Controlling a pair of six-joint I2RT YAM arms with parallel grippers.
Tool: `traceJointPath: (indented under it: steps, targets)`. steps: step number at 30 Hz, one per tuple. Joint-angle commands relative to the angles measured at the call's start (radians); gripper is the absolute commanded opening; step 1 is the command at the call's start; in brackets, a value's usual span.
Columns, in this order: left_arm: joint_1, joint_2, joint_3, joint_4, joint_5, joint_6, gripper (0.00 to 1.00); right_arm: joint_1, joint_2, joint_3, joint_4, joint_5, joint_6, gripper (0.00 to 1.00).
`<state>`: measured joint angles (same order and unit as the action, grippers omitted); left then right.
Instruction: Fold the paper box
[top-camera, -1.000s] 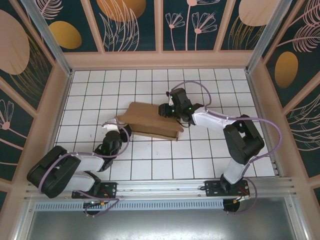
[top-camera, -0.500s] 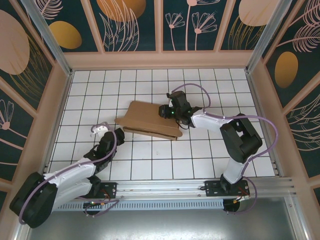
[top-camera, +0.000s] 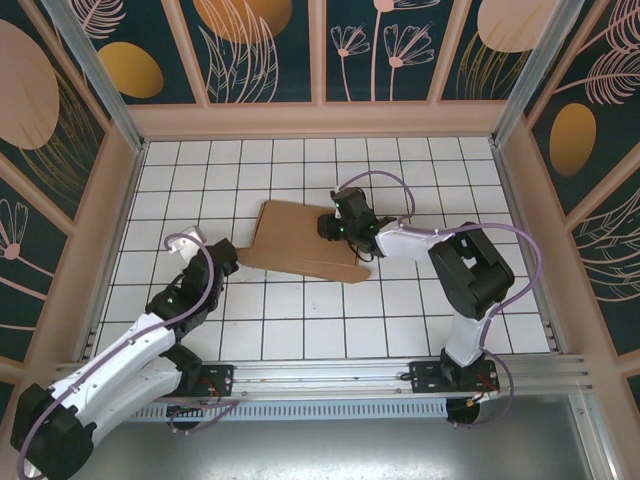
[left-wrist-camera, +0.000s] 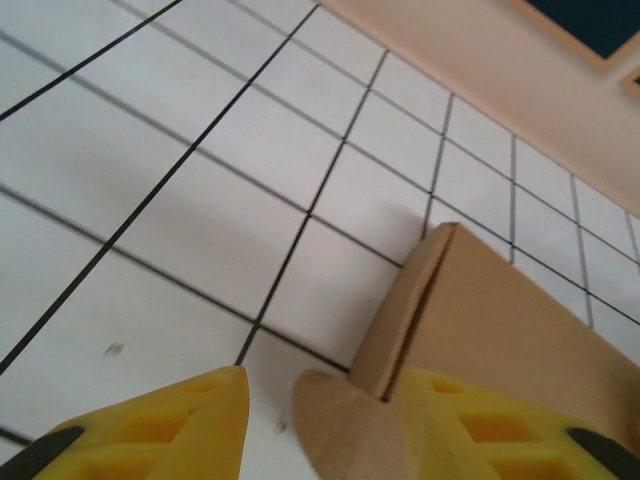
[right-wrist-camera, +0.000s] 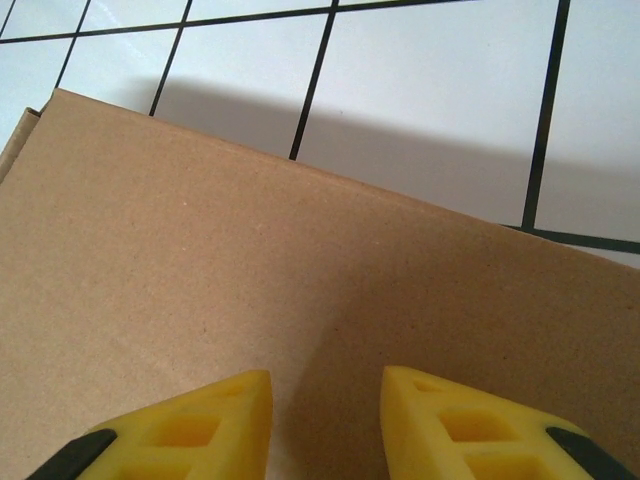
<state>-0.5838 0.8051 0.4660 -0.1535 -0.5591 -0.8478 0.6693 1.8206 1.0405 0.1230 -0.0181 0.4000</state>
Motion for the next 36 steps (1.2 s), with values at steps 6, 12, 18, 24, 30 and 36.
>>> traceJointPath:
  steps: [6, 12, 18, 24, 30, 36]
  targets:
    - [0.070, 0.398, 0.236, 0.150, 0.579, 0.241, 0.42, -0.022, -0.064, -0.052, -0.069, -0.041, -0.008, 0.38]
    - [0.091, 0.676, 0.365, 0.169, 0.801, 0.257, 0.38, -0.079, -0.156, -0.078, -0.057, -0.143, 0.033, 0.39]
    - [0.138, 0.799, 0.312, 0.234, 0.831, 0.182, 0.32, -0.092, -0.213, -0.100, -0.076, -0.163, 0.022, 0.39]
    - [0.139, 0.804, 0.320, 0.231, 0.867, 0.146, 0.31, -0.162, -0.290, -0.172, -0.064, -0.145, 0.039, 0.48]
    - [0.150, 0.708, 0.463, 0.104, 0.777, 0.221, 0.43, -0.267, -0.379, -0.295, 0.000, -0.232, 0.103, 0.58]
    - [0.186, 0.751, 0.578, 0.008, 0.612, 0.340, 0.56, -0.279, -0.393, -0.339, -0.007, -0.199, 0.094, 0.62]
